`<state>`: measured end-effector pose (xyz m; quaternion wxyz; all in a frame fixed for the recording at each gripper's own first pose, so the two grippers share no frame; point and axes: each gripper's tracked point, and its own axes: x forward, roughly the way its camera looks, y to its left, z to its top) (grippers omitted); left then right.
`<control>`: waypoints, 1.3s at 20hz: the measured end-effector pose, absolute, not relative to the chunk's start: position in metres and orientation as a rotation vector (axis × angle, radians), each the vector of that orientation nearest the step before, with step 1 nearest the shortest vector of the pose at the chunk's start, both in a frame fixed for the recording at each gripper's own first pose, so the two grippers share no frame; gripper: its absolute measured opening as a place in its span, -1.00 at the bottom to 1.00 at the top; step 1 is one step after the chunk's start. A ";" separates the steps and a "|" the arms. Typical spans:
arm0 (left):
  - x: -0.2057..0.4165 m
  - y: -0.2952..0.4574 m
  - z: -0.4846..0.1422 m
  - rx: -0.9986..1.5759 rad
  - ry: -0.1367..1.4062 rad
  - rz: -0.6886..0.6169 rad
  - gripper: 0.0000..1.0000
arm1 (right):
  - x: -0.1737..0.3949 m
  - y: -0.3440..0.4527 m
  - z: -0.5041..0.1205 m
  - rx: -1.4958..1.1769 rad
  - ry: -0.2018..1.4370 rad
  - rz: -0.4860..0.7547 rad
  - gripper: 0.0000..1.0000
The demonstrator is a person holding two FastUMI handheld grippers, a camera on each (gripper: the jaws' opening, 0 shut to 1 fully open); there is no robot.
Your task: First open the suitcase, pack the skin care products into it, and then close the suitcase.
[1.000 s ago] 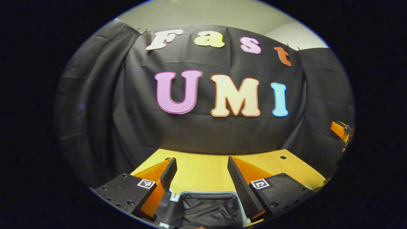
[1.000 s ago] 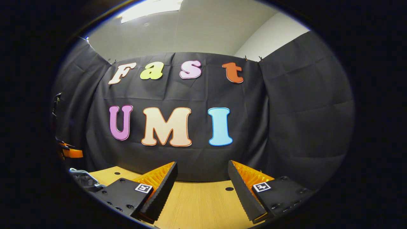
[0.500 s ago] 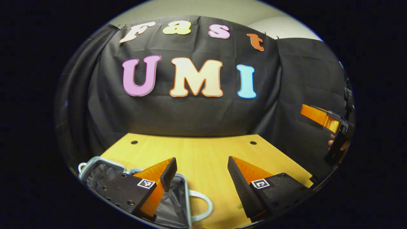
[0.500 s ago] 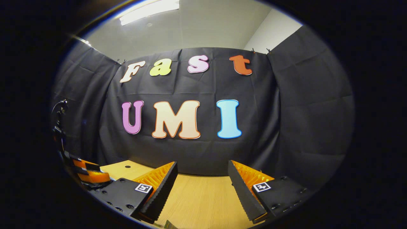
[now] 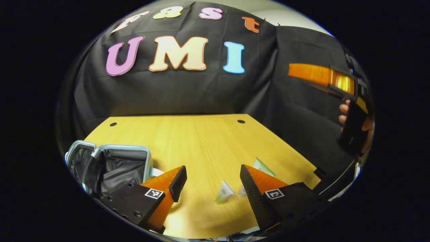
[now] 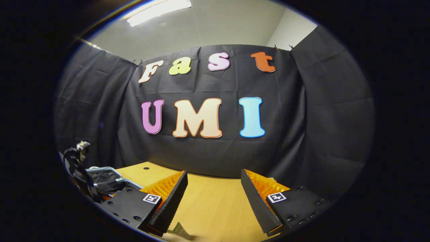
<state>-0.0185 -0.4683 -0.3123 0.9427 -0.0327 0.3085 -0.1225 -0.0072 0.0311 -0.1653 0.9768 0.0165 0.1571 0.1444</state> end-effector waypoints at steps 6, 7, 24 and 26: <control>-0.029 -0.496 -0.363 -0.130 0.690 -0.297 0.75 | -0.036 0.036 -0.192 -0.026 0.365 0.338 0.97; -0.029 -0.496 -0.370 -0.146 0.706 -0.295 0.63 | -0.042 0.039 -0.197 -0.036 0.377 0.353 1.00; -0.012 -0.462 -0.333 -0.224 0.764 -0.202 -0.70 | -0.136 0.095 -0.335 -0.031 0.641 0.560 0.98; -0.016 -0.450 -0.321 -0.217 0.759 -0.177 -0.70 | -0.143 0.099 -0.357 -0.030 0.680 0.569 0.98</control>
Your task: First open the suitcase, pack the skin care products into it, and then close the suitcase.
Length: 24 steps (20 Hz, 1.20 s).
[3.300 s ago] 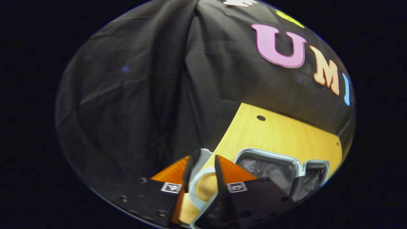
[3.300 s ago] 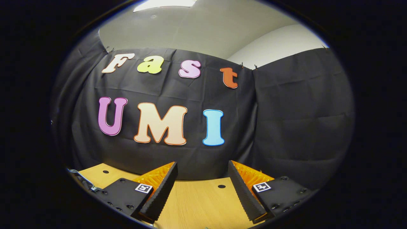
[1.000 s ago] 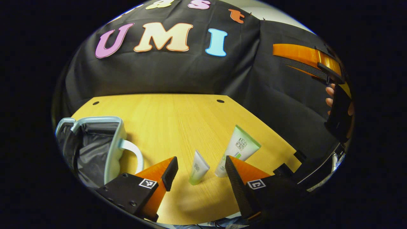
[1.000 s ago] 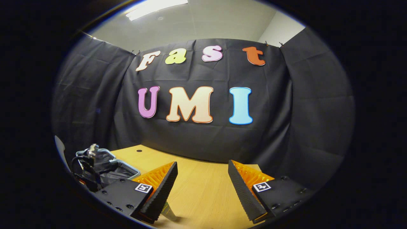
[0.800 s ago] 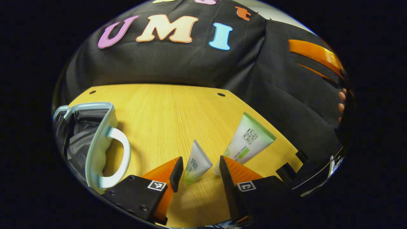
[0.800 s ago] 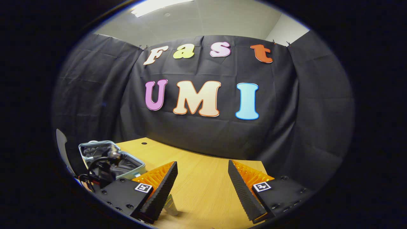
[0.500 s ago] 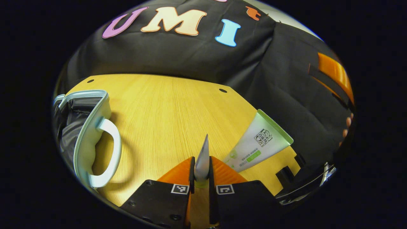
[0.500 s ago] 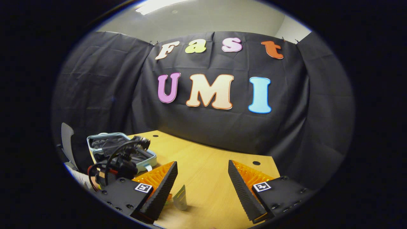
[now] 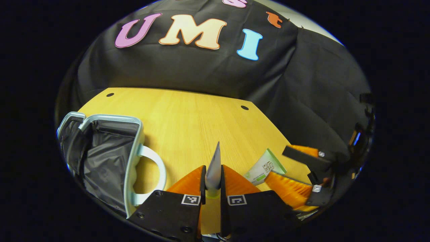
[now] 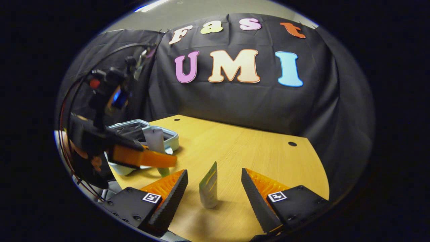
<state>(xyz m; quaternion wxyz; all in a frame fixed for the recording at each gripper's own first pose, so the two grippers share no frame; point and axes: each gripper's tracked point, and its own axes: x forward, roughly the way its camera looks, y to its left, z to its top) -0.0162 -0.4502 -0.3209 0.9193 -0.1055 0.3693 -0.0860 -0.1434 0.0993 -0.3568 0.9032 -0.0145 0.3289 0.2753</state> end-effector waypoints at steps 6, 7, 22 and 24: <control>-0.033 -0.417 -0.301 -0.210 0.766 -0.093 -0.70 | -0.163 0.106 -0.410 -0.063 0.813 0.581 0.49; -0.036 -0.409 -0.298 -0.203 0.768 -0.074 -0.70 | -0.158 0.108 -0.411 -0.047 0.812 0.581 0.12; -0.079 -0.247 -0.327 -0.061 0.982 0.060 -0.71 | -0.155 0.247 -0.311 0.174 0.860 0.704 -0.46; -0.086 -0.232 -0.343 -0.051 1.025 0.059 -0.70 | -0.162 0.277 -0.300 0.210 0.870 0.734 -0.46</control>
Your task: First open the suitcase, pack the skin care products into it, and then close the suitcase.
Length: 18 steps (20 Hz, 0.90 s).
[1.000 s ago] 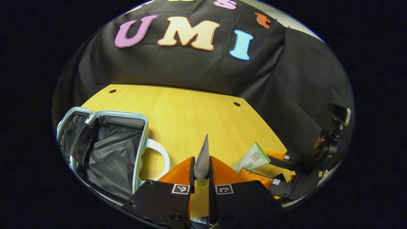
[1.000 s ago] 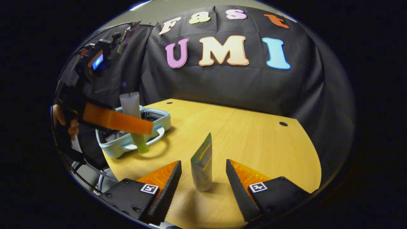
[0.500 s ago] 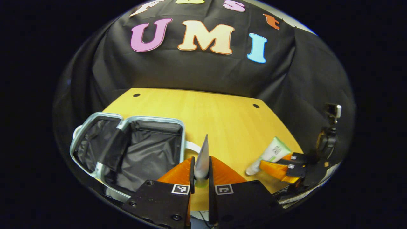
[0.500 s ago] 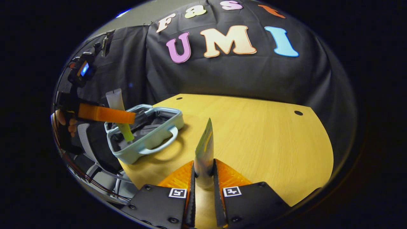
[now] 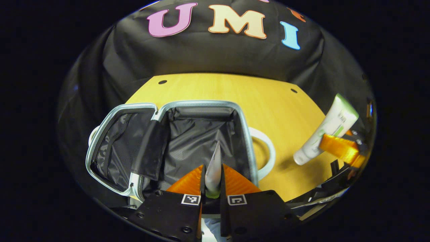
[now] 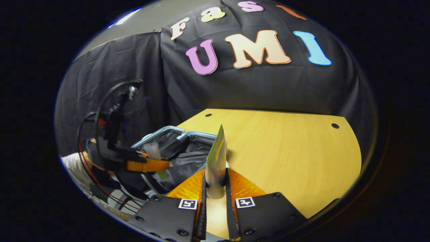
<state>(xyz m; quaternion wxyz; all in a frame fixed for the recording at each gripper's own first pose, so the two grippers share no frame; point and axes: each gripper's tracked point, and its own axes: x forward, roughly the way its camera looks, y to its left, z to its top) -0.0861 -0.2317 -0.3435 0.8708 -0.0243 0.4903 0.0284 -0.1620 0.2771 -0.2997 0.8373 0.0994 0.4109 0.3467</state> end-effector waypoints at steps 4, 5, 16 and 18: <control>-0.090 -0.218 -0.369 -0.086 1.062 0.039 -0.70 | -0.180 0.334 -0.291 0.251 0.925 0.798 -0.54; -0.090 -0.216 -0.374 -0.097 1.068 0.028 -0.70 | -0.186 0.343 -0.296 0.232 0.952 0.803 -0.46; -0.069 -0.186 -0.354 -0.148 0.985 -0.189 0.56 | -0.234 0.408 -0.373 0.188 1.232 0.654 -0.46; -0.060 -0.166 -0.339 -0.144 0.937 -0.182 0.81 | -0.240 0.417 -0.383 0.149 1.242 0.622 -0.51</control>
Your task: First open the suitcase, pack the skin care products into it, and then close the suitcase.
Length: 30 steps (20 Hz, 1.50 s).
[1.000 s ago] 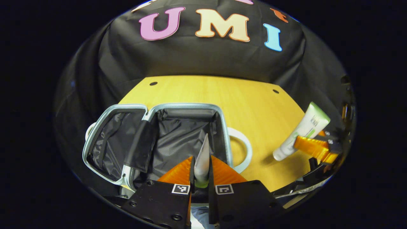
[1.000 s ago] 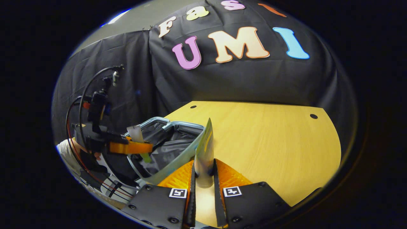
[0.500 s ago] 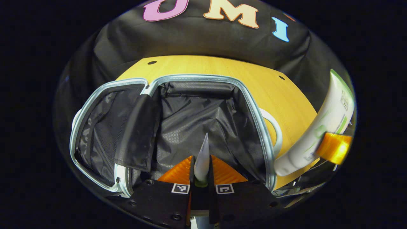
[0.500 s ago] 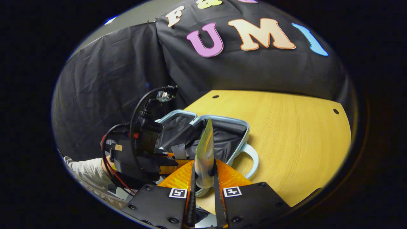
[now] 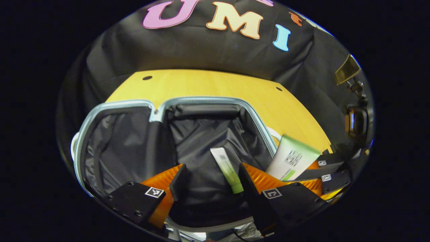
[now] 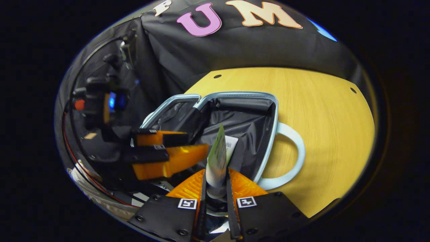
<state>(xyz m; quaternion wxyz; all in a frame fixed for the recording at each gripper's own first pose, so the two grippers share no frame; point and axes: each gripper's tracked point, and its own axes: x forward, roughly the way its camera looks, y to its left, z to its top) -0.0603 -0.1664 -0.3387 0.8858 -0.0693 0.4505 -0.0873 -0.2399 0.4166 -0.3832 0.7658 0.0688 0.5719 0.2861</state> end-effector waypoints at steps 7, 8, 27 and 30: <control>-0.049 -0.056 -0.315 -0.158 0.870 -0.034 0.87 | -0.204 0.433 -0.364 0.165 1.099 0.527 0.70; -0.051 -0.035 -0.315 -0.158 0.864 0.004 0.87 | -0.199 0.432 -0.358 0.171 1.080 0.523 0.95; -0.077 0.218 -0.382 -0.236 1.000 0.406 0.73 | -0.149 0.328 -0.318 0.044 0.914 0.271 0.96; -0.076 0.221 -0.399 -0.278 1.035 0.443 0.18 | -0.147 0.321 -0.313 0.034 0.887 0.263 0.96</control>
